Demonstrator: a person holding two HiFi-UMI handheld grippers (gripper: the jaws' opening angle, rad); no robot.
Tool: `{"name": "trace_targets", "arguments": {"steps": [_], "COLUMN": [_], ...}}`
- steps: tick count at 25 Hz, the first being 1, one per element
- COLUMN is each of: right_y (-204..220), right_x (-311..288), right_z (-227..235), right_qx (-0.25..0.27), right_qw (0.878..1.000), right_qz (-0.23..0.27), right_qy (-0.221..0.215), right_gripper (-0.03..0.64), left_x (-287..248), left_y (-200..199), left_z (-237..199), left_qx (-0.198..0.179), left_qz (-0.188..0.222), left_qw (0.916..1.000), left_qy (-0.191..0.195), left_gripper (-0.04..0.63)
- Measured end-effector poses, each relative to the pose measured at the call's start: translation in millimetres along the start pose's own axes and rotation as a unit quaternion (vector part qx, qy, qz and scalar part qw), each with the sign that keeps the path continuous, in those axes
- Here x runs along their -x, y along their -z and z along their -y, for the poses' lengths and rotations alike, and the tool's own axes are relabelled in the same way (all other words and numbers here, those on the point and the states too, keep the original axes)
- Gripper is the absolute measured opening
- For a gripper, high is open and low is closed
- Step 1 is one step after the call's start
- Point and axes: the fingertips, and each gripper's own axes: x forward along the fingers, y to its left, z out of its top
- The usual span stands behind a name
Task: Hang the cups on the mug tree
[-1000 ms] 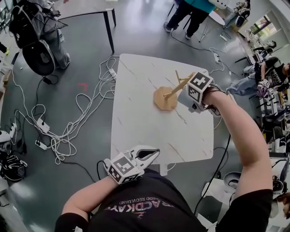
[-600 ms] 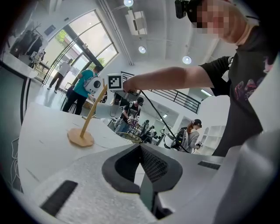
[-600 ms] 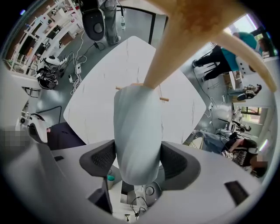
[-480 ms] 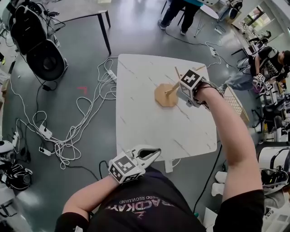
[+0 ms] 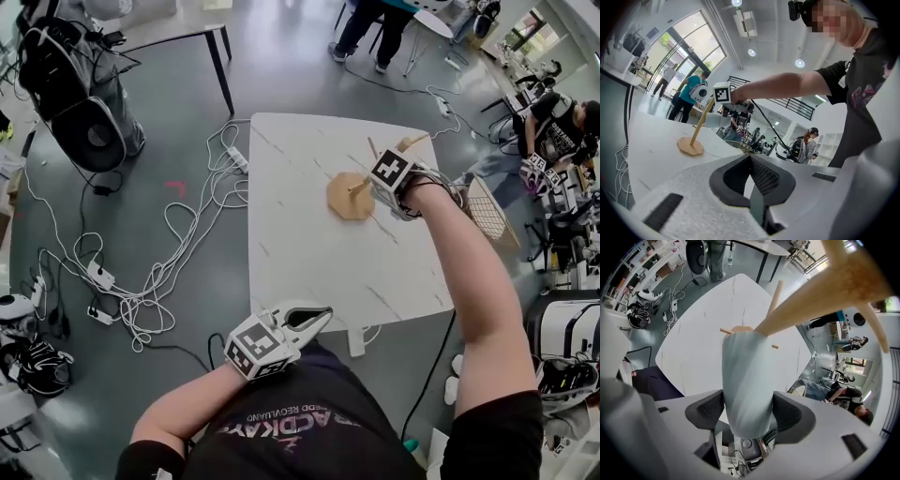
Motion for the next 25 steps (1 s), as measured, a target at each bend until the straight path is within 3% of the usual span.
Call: {"name": "trace_targets", "arguments": {"steps": [25], "right_y": [24.7], "right_x": [19.5], "right_z": [-6.1], "right_qx": [0.014], "right_qw": [1.000], "right_qz": [0.022], "right_qy": [-0.006], "right_gripper": [0.310], "left_x": [-2.1], "left_y": [-1.9], "left_z": [15.5], "left_qx": [-0.014], "left_qz": [-0.003], "left_qw": [0.9998], "left_qy": [0.011], "left_gripper": [-0.006]}}
